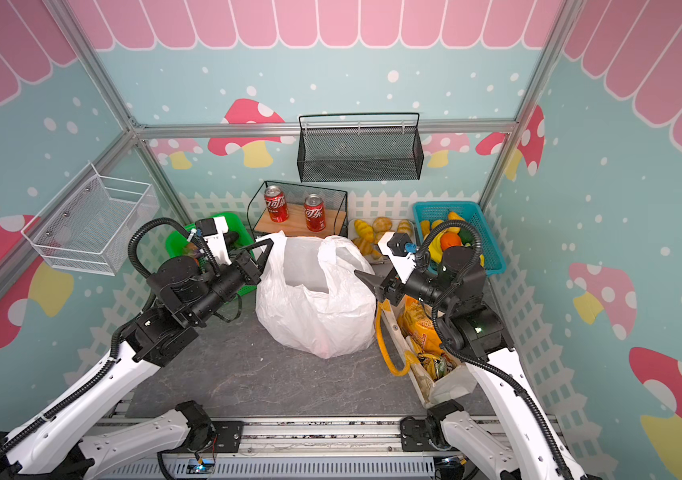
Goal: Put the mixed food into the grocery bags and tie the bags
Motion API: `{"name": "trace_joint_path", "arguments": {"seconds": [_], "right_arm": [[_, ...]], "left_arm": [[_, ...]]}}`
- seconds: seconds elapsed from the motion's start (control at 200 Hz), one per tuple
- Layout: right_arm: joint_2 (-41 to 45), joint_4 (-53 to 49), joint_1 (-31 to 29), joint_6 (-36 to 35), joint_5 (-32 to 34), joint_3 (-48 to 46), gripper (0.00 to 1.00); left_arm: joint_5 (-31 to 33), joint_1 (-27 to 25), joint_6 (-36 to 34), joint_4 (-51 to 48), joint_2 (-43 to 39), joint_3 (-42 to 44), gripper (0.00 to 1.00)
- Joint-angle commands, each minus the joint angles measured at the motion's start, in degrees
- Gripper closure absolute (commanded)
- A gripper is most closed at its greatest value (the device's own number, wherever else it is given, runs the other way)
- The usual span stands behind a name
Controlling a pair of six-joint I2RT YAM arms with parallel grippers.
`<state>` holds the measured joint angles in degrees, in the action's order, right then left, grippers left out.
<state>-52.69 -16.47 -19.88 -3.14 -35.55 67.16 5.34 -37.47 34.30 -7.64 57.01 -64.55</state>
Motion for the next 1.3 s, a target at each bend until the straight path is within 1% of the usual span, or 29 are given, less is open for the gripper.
{"name": "trace_joint_path", "arguments": {"seconds": [0.0,0.06,0.15,0.27,0.375,0.51,0.7,0.77,0.821,0.866,0.921,1.036,1.101,1.166,1.201,1.296], "right_arm": [[-1.1,3.3,0.0,3.3,-6.0,1.7,0.25],[-3.7,4.4,-0.8,5.0,-6.0,3.7,0.24],[-7.6,4.5,-3.0,5.8,-2.6,7.3,0.24],[-13.4,2.2,-8.0,5.0,3.7,13.4,0.24],[-18.0,-2.2,-12.8,3.0,11.2,18.7,0.24],[-20.0,-3.4,-14.0,2.4,16.9,19.5,0.24],[-21.7,-4.9,-14.3,0.9,19.8,19.4,0.27],[-22.0,-5.0,-14.4,0.7,19.6,18.9,0.33],[-21.6,-4.7,-14.4,0.8,19.3,18.1,0.4],[-21.4,-4.3,-14.4,0.8,19.1,17.6,0.48],[-21.2,-4.0,-14.4,0.8,19.4,17.3,0.61],[-19.1,-1.7,-14.3,0.9,21.2,16.1,0.85],[-17.7,0.1,-14.1,0.5,22.1,15.7,0.94],[-16.7,1.3,-13.1,0.1,22.7,16.1,0.99],[-16.3,1.9,-11.9,0.1,22.2,16.5,1.0],[-14.8,4.6,-6.8,2.0,16.6,16.0,1.0]], "left_arm": [[0.0,0.5,-0.3,-0.4,0.1,-1.8,1.0],[-0.2,0.5,-0.3,-0.3,0.3,-1.9,1.0],[-0.3,0.5,-0.2,-0.4,0.4,-1.9,1.0],[0.0,0.4,-0.4,-0.4,0.3,-1.7,1.0],[0.1,0.5,-0.6,-0.4,0.4,-1.8,1.0],[0.0,0.5,-0.8,-0.4,0.5,-1.7,1.0],[0.0,0.6,-1.0,-0.6,0.5,-1.6,1.0],[0.1,0.5,-1.1,-0.5,0.5,-1.5,1.0],[0.0,0.5,-1.1,-0.6,0.6,-1.5,1.0],[0.1,0.6,-1.2,-0.6,0.6,-1.6,1.0],[0.1,0.6,-1.2,-0.6,0.6,-1.5,1.0],[0.0,0.7,-1.3,-0.8,0.3,-1.8,1.0],[0.0,0.9,-1.3,-1.3,-0.2,-2.2,1.0],[0.2,1.7,-0.7,-2.1,-1.2,-2.8,1.0],[0.0,2.4,0.0,-2.1,-2.1,-2.7,1.0],[-2.4,5.1,3.3,-0.9,-4.8,-1.4,1.0]]}}
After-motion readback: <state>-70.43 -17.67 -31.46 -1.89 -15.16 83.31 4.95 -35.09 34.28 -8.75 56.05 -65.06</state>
